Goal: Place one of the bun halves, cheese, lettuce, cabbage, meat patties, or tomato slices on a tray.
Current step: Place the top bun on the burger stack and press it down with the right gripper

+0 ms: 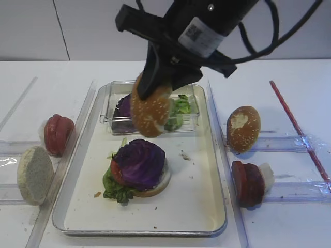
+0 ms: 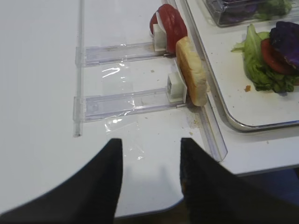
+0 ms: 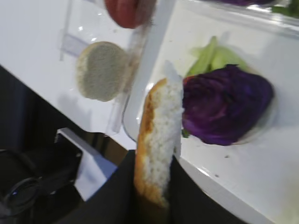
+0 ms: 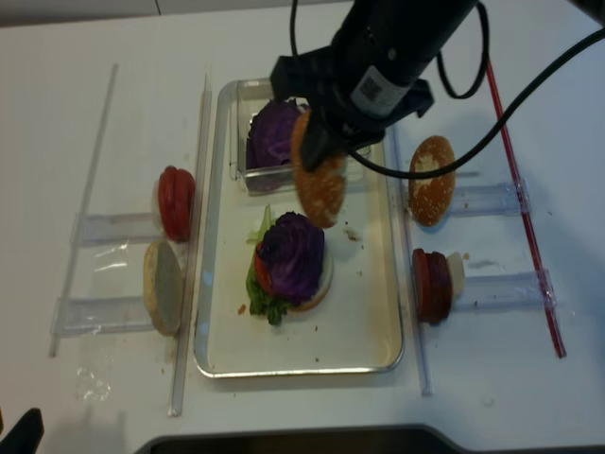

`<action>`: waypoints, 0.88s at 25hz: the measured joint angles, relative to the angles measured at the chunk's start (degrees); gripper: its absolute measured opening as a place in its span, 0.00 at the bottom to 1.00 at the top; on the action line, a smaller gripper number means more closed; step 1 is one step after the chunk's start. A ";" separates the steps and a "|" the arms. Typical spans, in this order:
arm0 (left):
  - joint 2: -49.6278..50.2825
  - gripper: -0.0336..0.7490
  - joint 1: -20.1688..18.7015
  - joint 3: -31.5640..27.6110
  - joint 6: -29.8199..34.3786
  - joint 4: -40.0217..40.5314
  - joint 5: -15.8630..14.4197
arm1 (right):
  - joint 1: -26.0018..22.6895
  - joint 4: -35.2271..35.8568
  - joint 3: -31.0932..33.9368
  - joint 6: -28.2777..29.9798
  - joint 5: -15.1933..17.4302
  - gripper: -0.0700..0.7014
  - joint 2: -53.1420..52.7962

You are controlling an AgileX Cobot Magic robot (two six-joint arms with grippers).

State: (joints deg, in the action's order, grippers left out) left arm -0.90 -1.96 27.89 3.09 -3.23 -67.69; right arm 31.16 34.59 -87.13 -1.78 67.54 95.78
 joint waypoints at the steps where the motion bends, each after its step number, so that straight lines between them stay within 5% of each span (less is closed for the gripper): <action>1: 0.00 0.40 0.00 0.00 0.00 0.00 0.00 | 0.14 3.30 1.54 1.78 -1.39 0.27 -0.16; 8: 0.00 0.40 0.00 0.00 0.00 0.00 0.00 | 0.14 28.30 16.76 21.59 -8.98 0.27 -0.80; 14: 0.00 0.40 0.00 0.00 0.00 0.00 0.00 | 0.14 46.52 24.97 39.66 -12.44 0.27 -0.80; 22: 0.00 0.40 0.00 0.00 0.00 0.08 0.00 | -4.18 59.72 33.28 49.42 -15.65 0.27 -0.80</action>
State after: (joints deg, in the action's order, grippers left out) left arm -0.90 -1.96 27.89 3.09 -3.15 -67.69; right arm 26.98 94.31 -53.86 47.64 51.90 94.99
